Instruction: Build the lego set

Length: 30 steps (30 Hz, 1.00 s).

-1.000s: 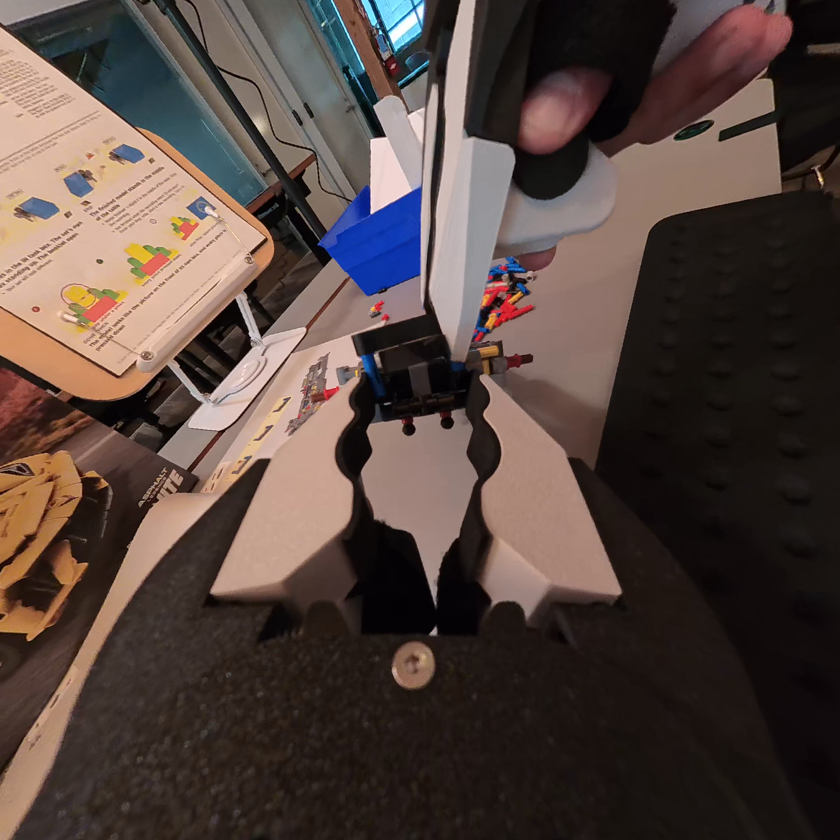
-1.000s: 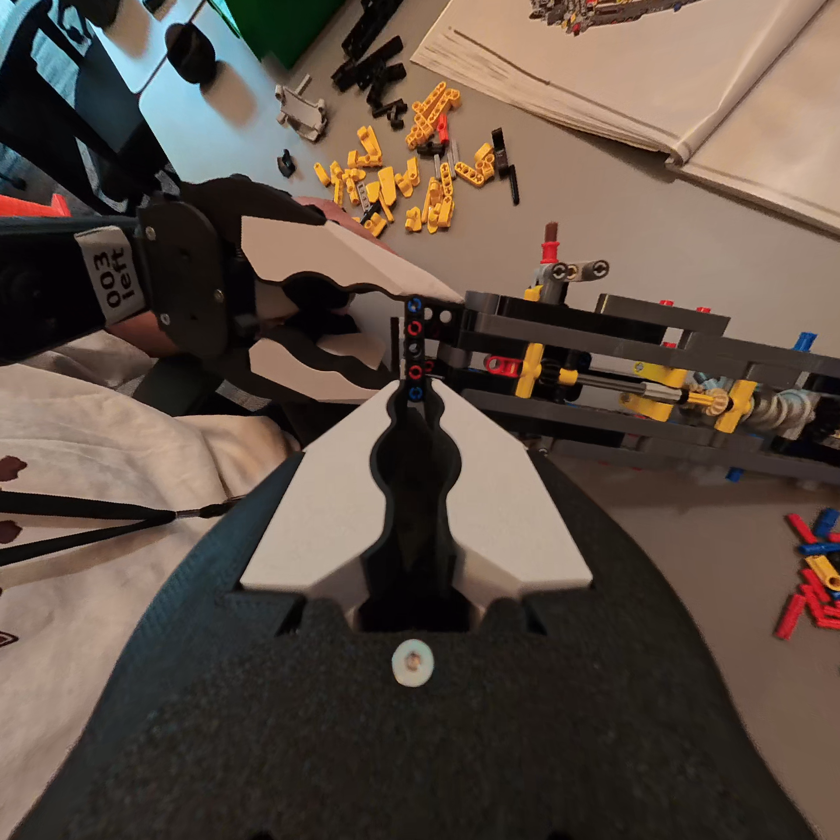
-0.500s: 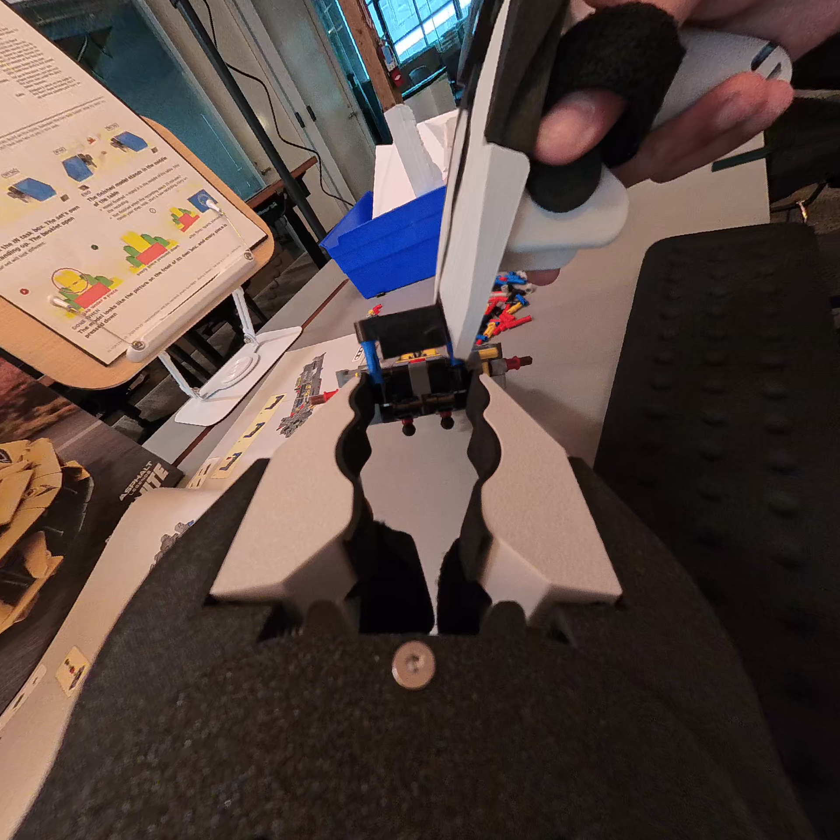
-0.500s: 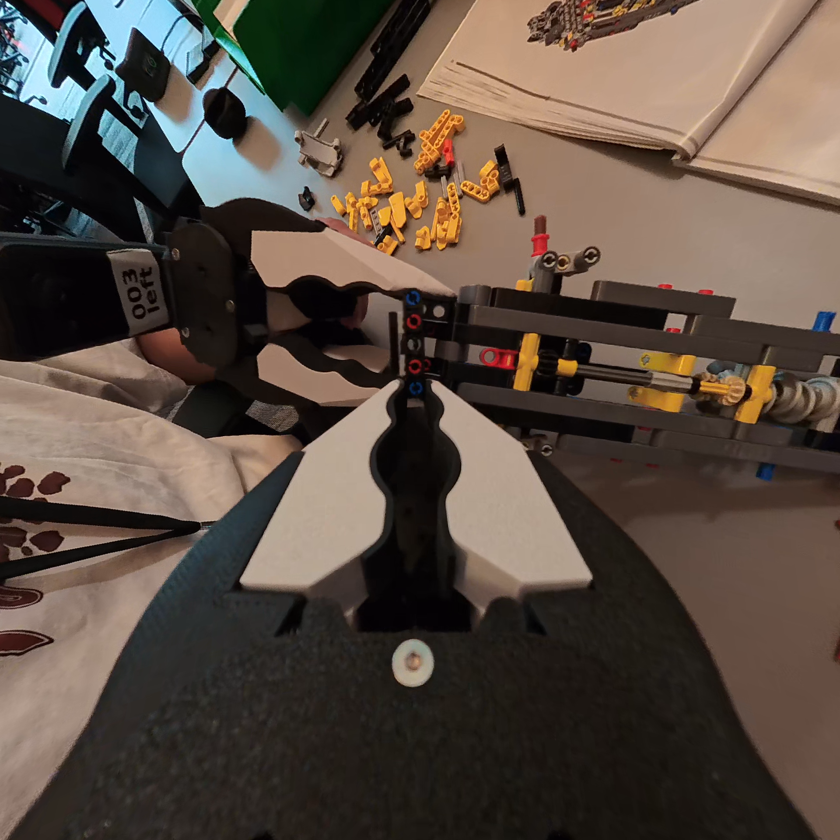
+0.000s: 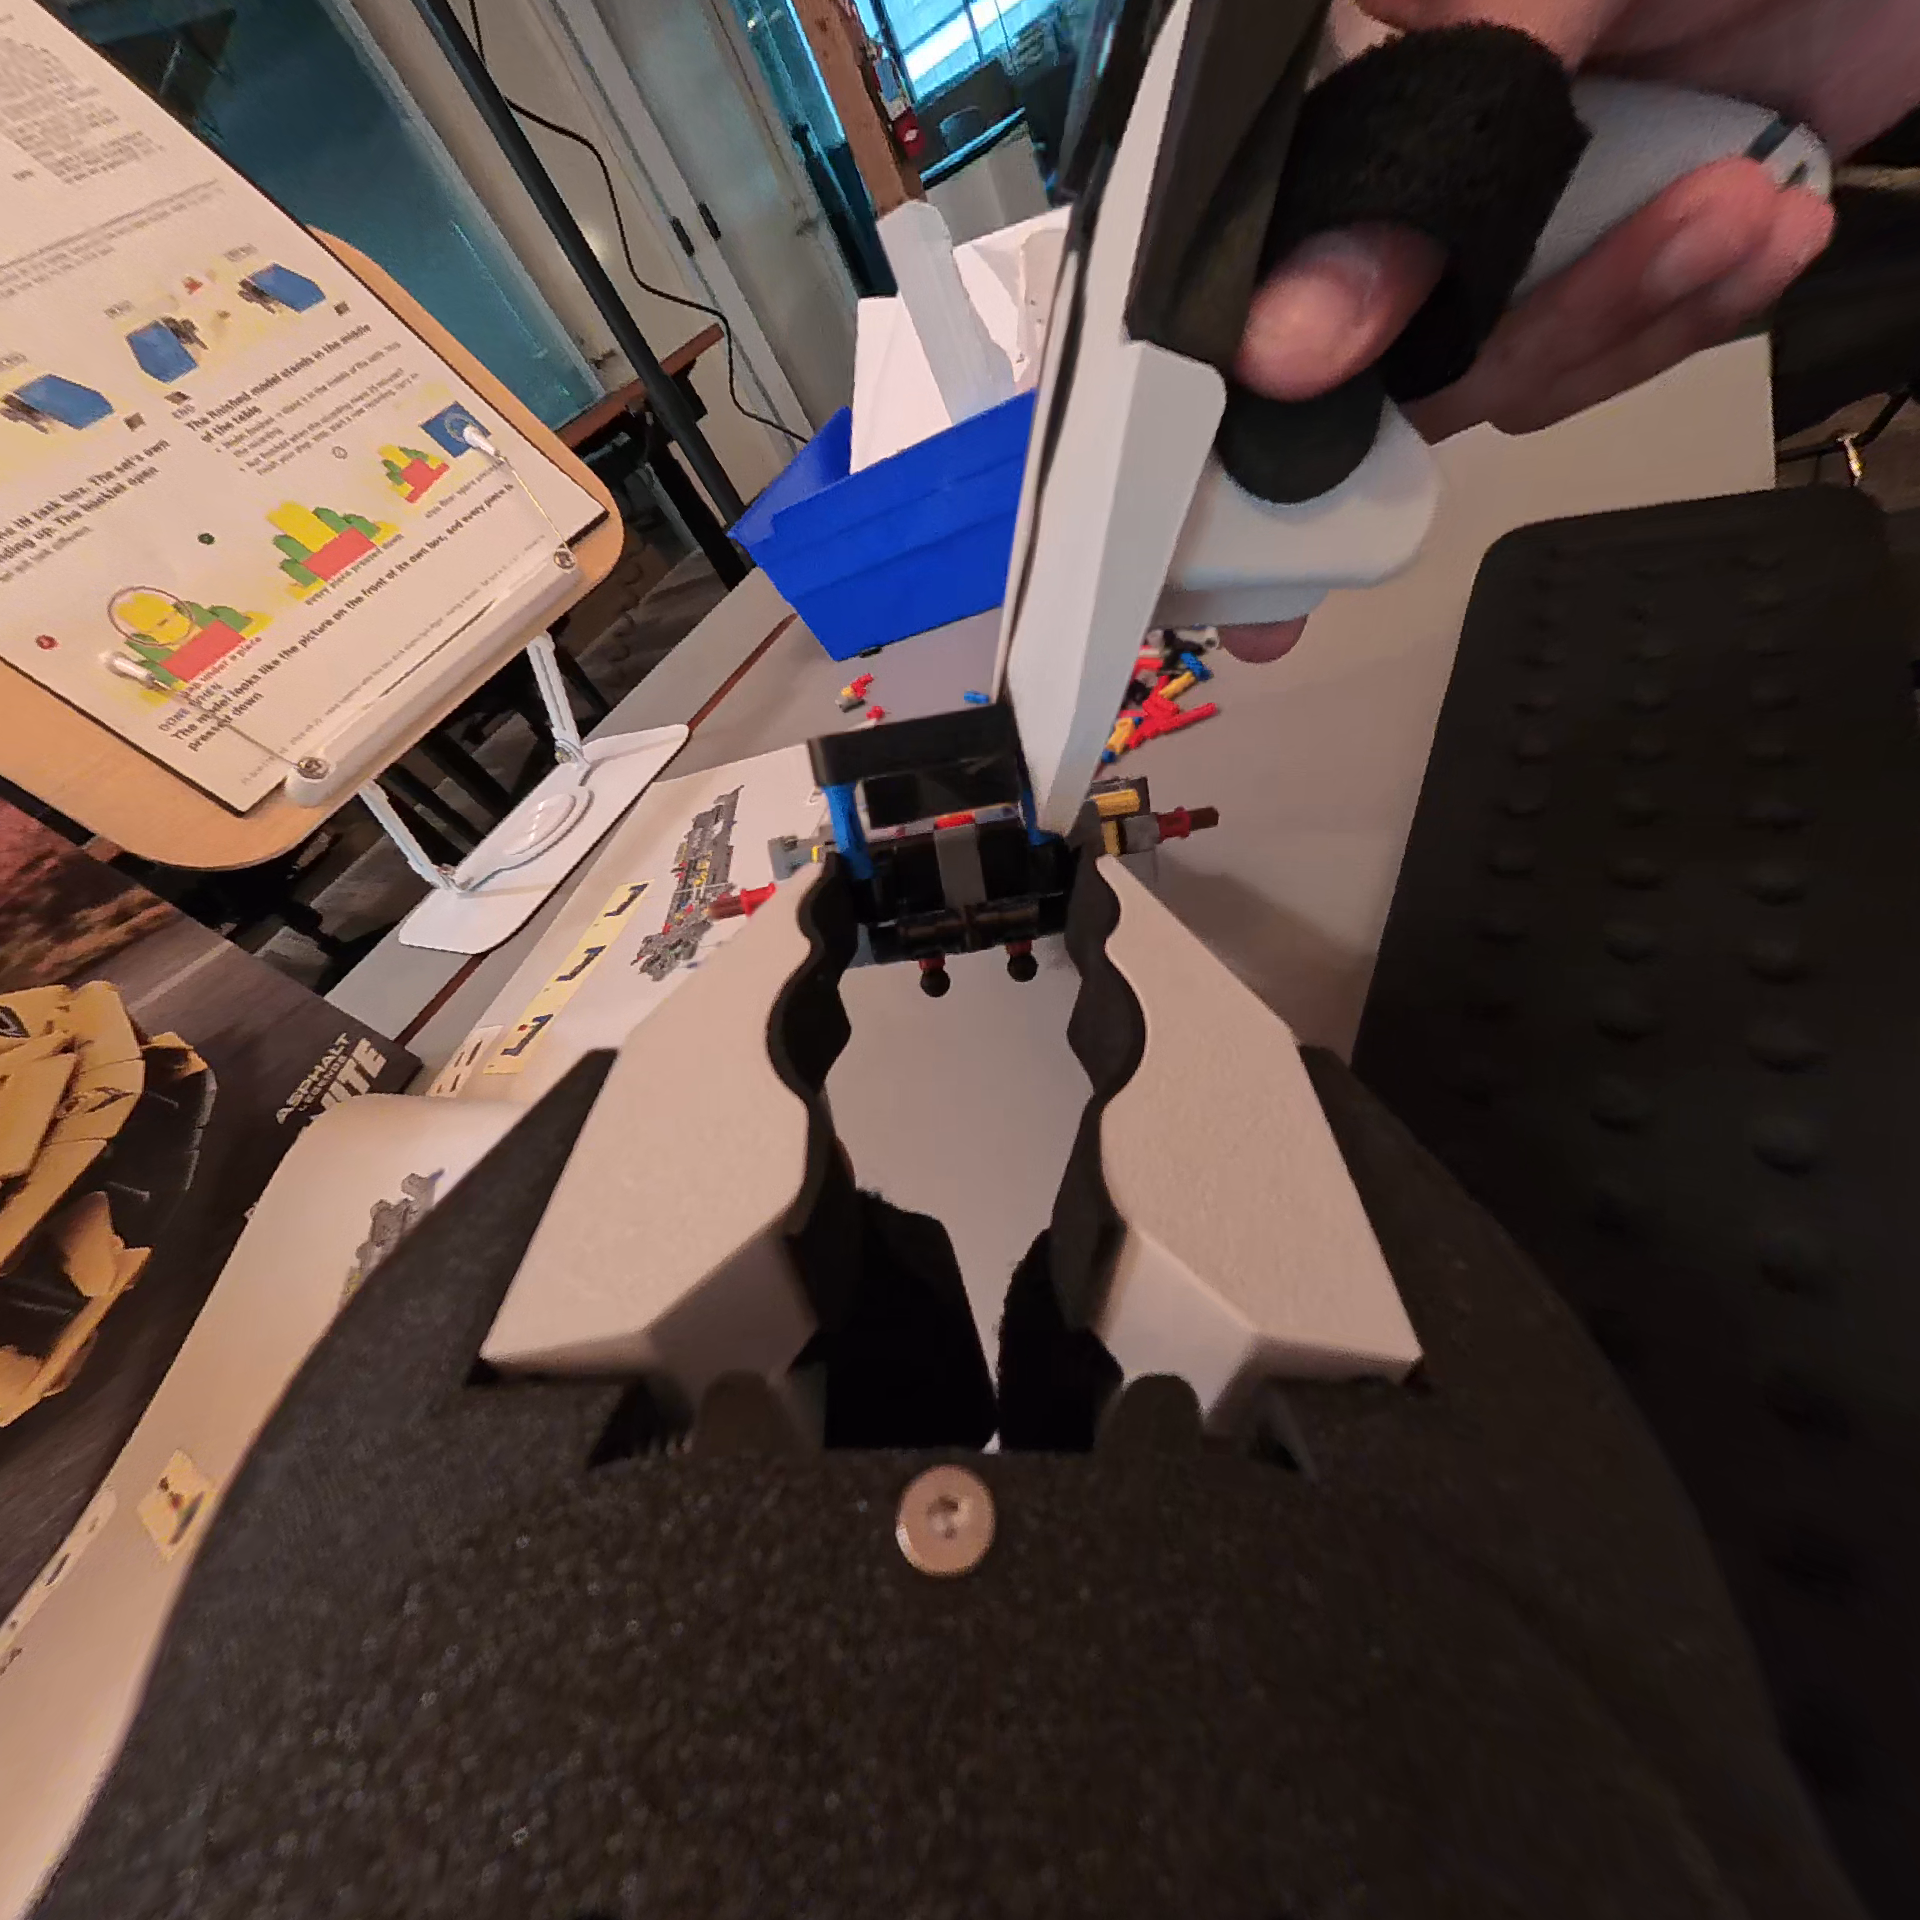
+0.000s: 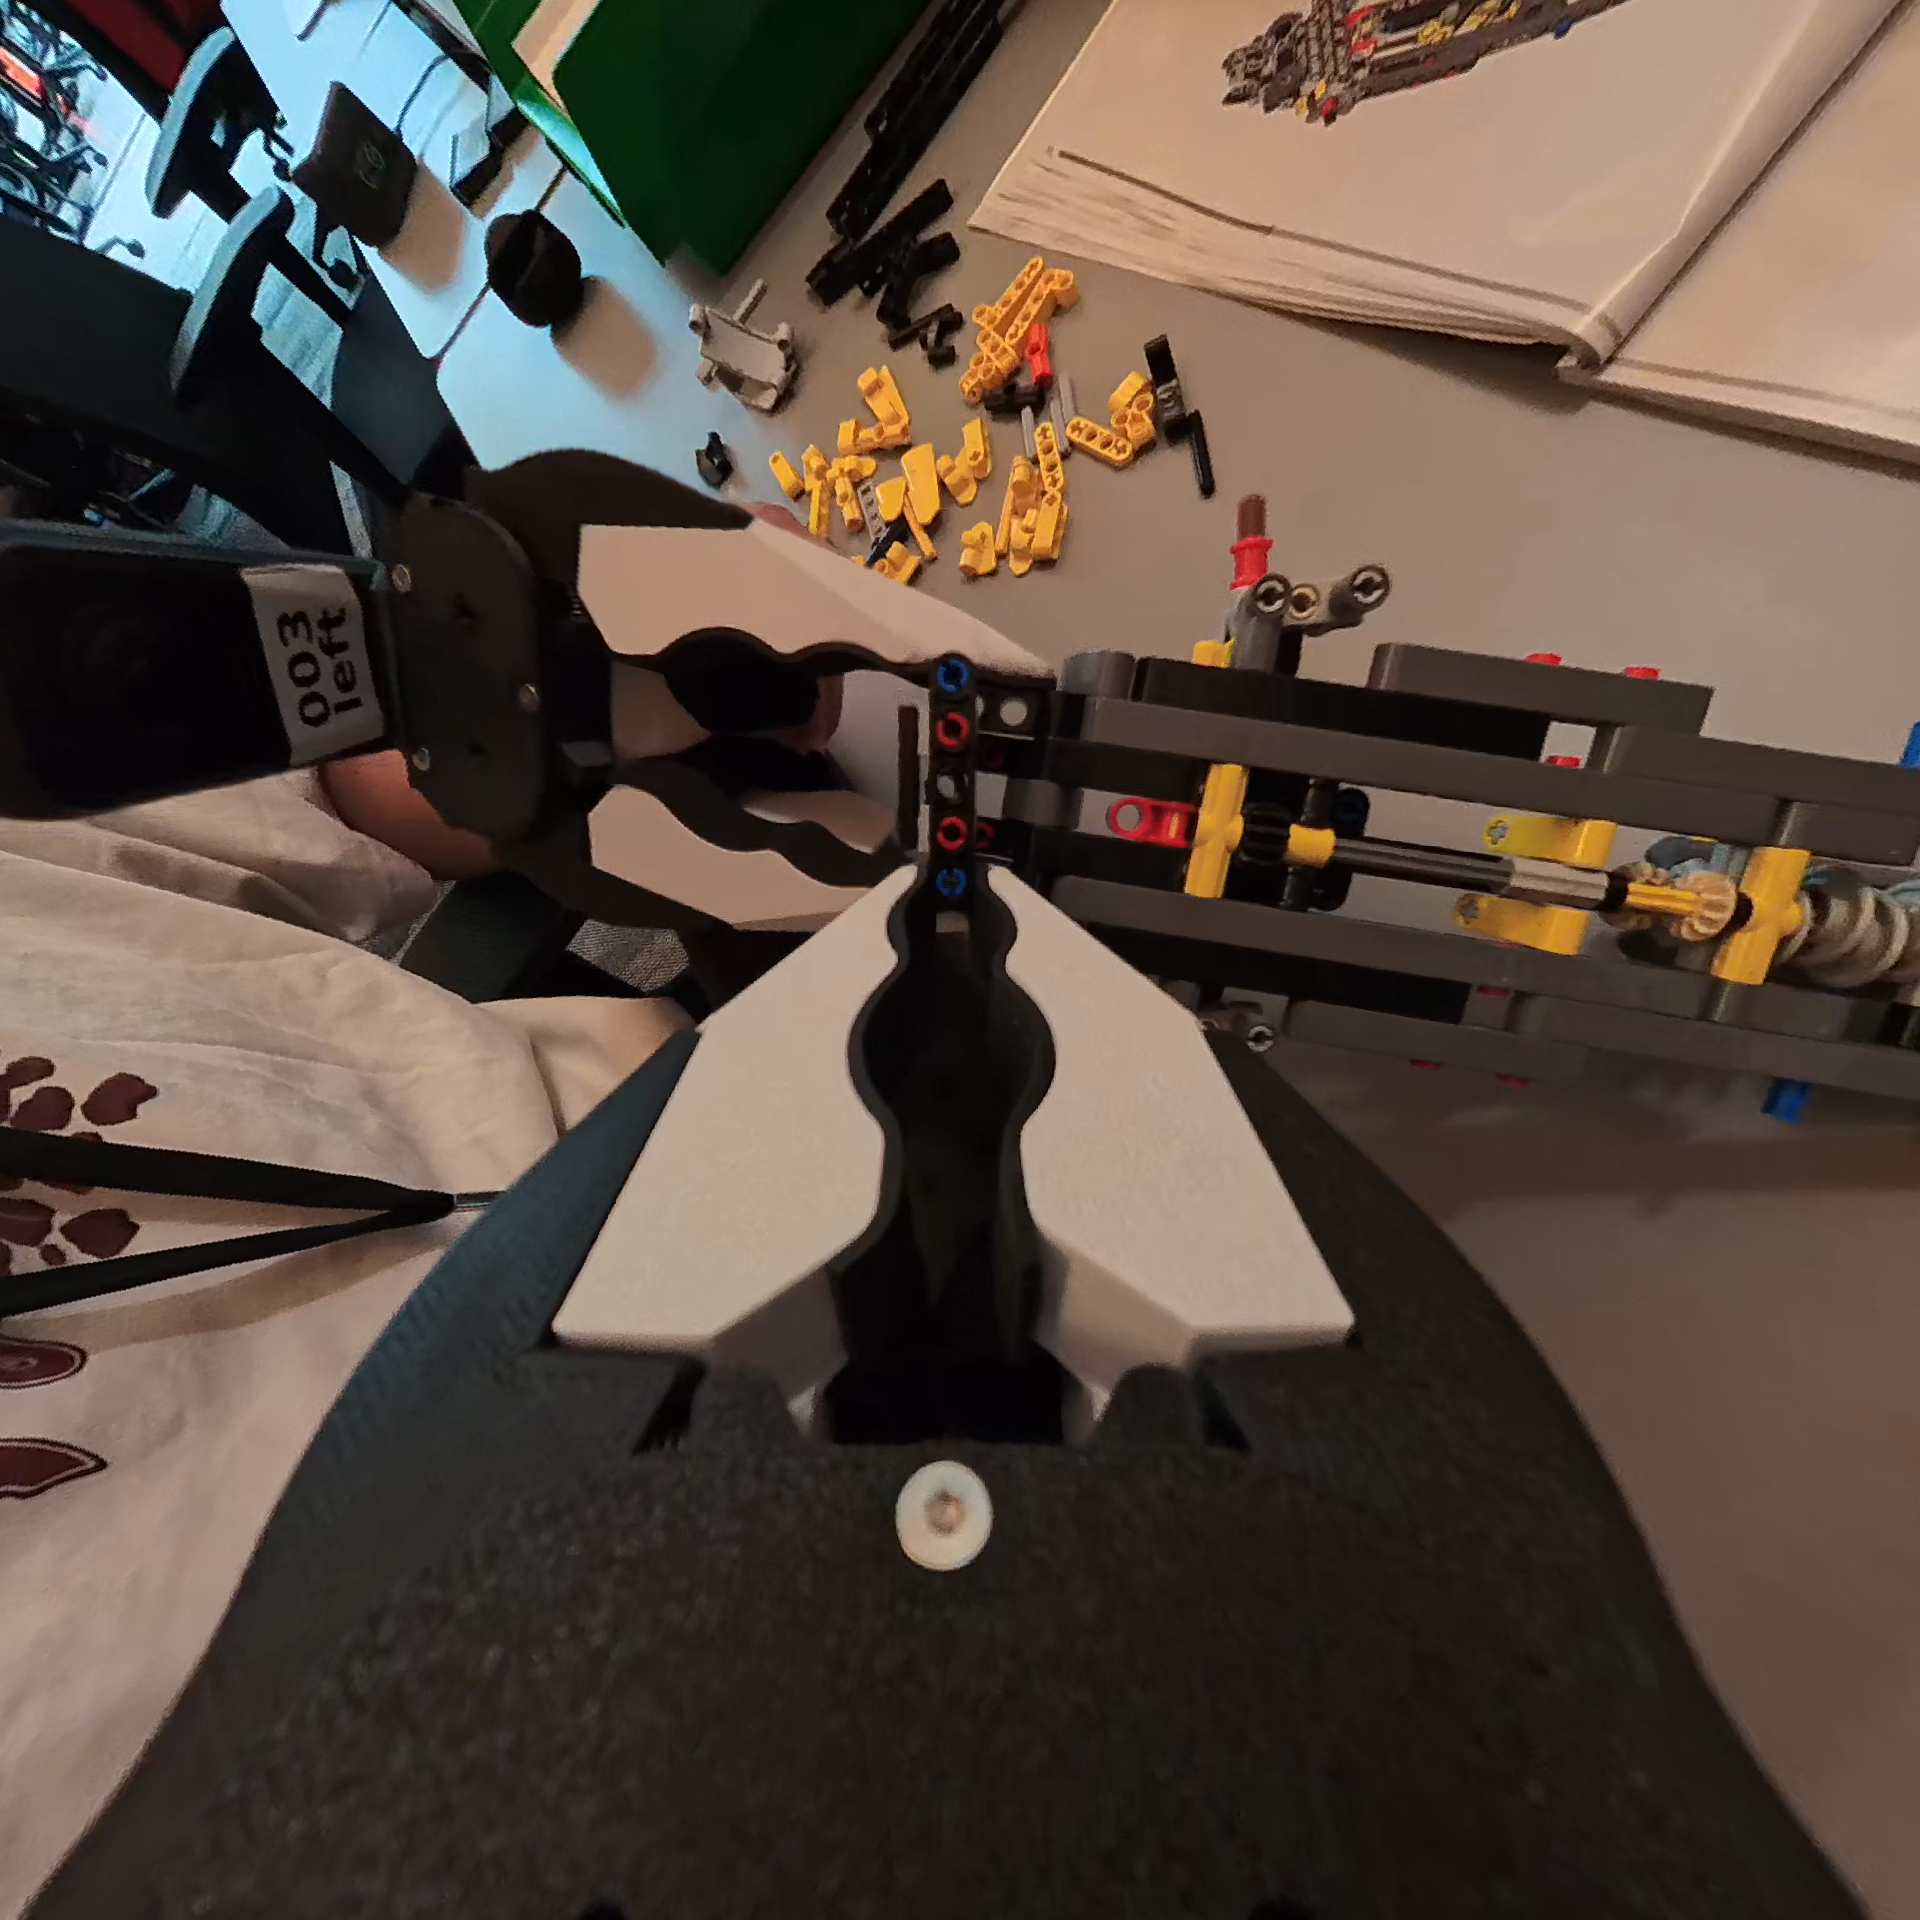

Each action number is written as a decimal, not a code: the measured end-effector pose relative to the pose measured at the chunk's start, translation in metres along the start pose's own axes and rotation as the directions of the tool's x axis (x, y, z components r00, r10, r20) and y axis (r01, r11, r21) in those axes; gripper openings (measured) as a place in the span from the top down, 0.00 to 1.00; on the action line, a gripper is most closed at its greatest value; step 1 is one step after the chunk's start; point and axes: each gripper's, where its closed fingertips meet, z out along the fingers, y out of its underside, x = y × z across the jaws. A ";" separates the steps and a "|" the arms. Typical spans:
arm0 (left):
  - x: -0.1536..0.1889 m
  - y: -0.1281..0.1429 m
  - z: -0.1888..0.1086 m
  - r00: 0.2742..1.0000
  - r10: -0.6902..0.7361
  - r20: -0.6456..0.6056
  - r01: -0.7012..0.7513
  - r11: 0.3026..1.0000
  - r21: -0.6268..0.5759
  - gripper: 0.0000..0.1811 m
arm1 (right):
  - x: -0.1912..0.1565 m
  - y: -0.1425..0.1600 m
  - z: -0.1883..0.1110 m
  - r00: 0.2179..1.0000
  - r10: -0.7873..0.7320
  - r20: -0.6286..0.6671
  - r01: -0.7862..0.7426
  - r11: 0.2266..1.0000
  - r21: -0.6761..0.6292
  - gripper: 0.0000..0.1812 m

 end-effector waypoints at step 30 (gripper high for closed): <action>-0.003 -0.004 -0.001 1.000 0.003 0.013 -0.004 0.999 0.032 0.78 | -0.002 -0.003 -0.003 0.997 -0.061 -0.038 0.059 0.997 -0.049 0.96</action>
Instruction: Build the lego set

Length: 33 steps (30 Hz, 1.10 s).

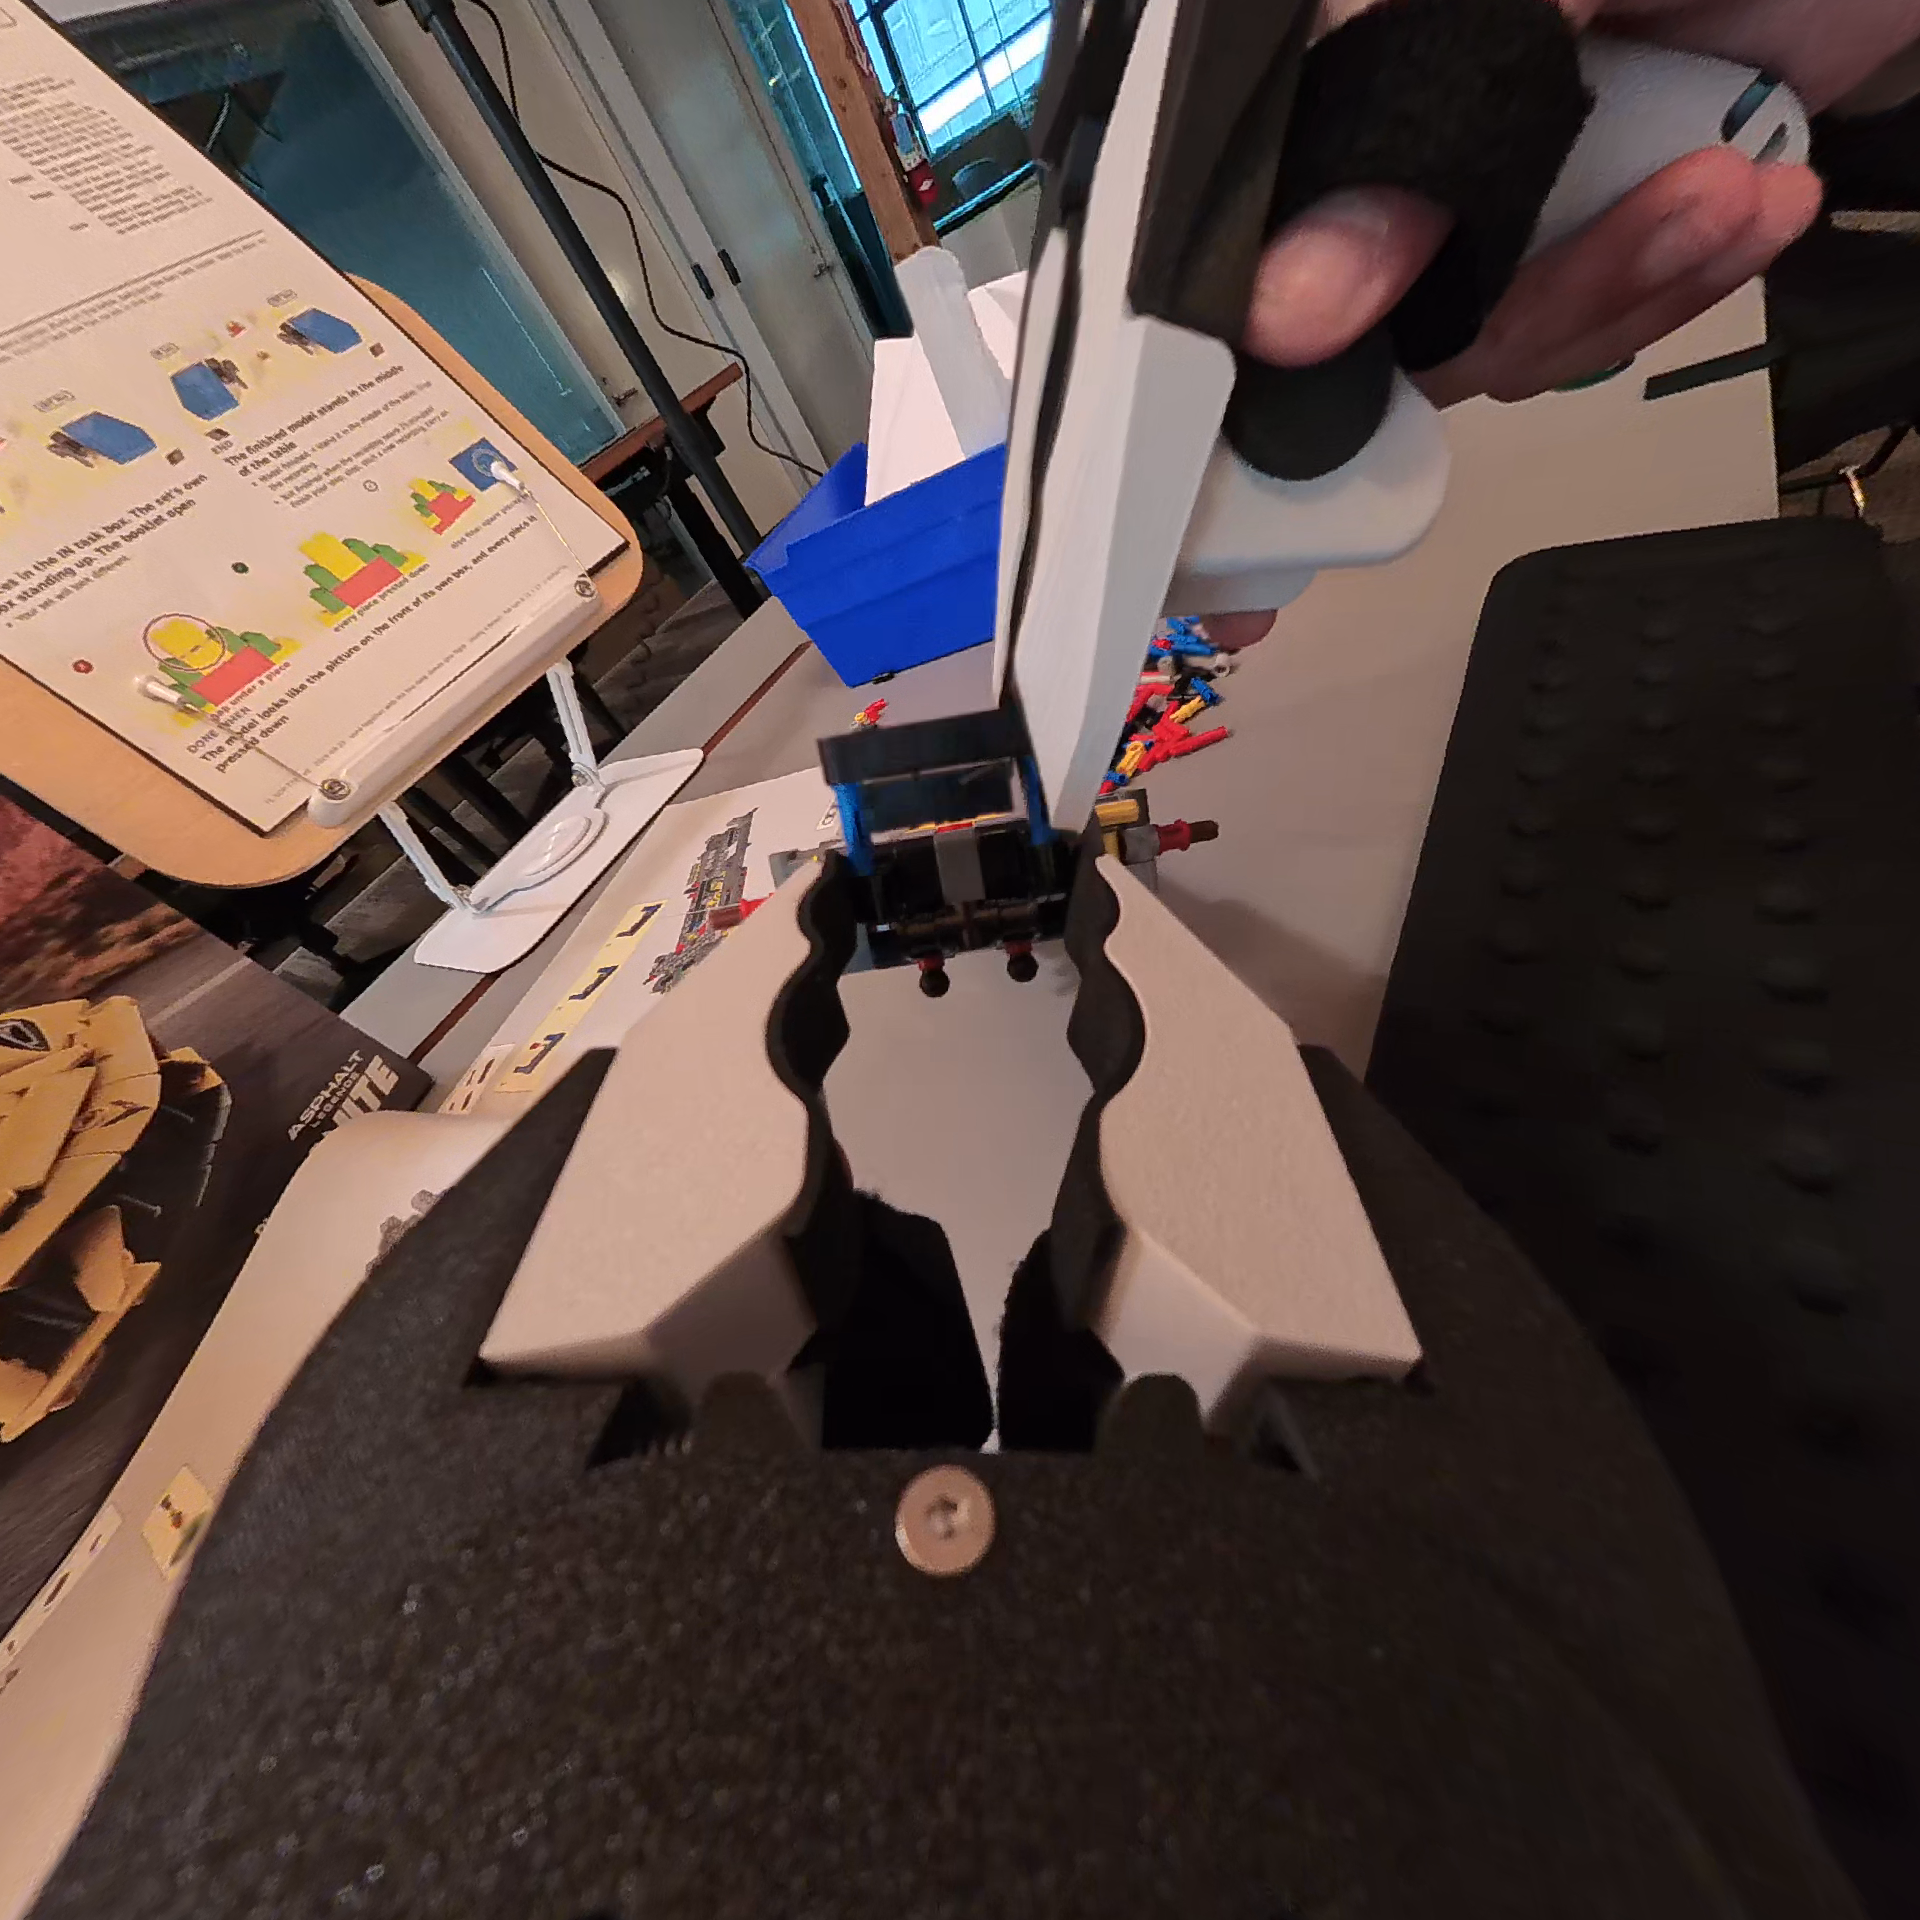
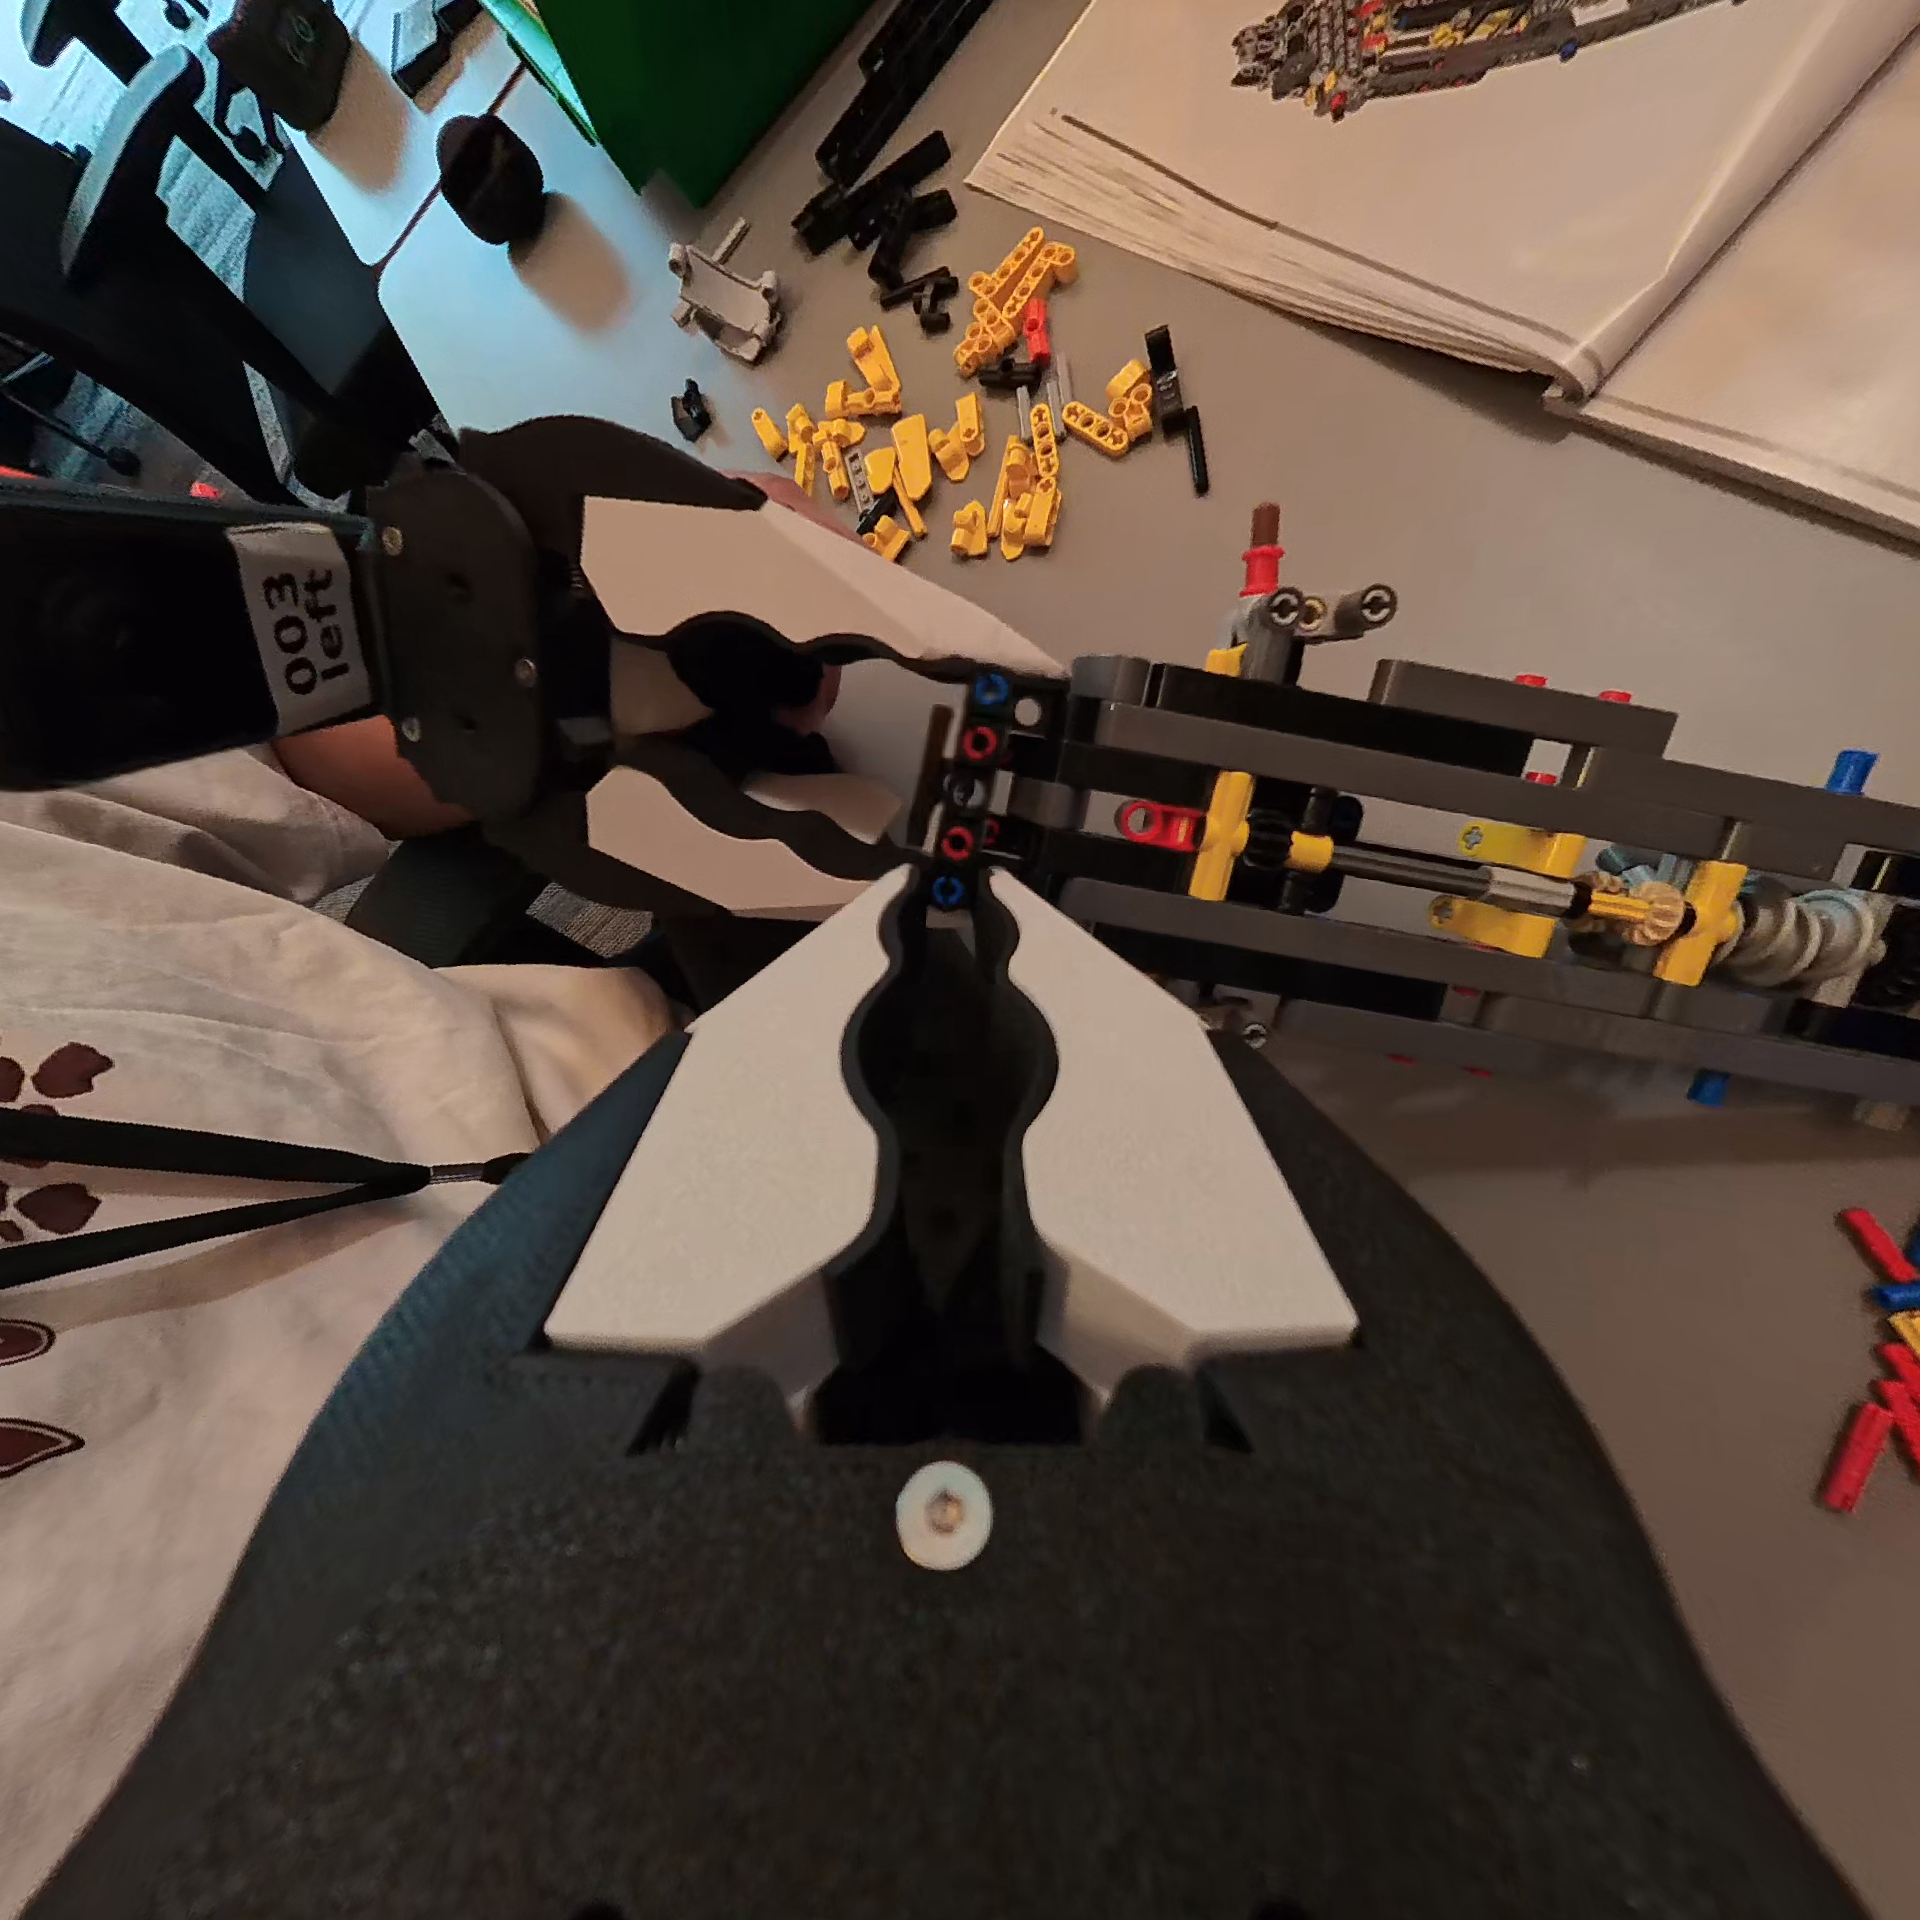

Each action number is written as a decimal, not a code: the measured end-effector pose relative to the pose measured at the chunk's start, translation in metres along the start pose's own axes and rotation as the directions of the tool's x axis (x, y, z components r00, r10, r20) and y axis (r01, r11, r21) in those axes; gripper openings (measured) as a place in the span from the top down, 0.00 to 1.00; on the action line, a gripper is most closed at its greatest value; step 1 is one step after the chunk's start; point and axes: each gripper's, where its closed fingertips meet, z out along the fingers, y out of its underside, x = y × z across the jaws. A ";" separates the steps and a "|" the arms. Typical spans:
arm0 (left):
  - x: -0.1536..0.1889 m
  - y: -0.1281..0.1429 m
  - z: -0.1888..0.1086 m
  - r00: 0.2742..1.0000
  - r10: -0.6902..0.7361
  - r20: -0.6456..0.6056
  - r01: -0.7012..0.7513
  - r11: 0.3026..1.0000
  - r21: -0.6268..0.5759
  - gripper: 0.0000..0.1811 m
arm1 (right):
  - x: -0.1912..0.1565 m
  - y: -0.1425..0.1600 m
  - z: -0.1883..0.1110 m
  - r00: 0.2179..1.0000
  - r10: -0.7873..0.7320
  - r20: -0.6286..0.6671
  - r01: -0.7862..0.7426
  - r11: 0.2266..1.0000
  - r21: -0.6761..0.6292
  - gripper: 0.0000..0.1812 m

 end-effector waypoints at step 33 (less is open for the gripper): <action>-0.002 0.003 -0.001 0.997 -0.070 -0.023 0.070 0.997 -0.012 0.78 | -0.002 -0.008 -0.002 1.000 -0.022 -0.004 0.022 0.998 0.060 0.97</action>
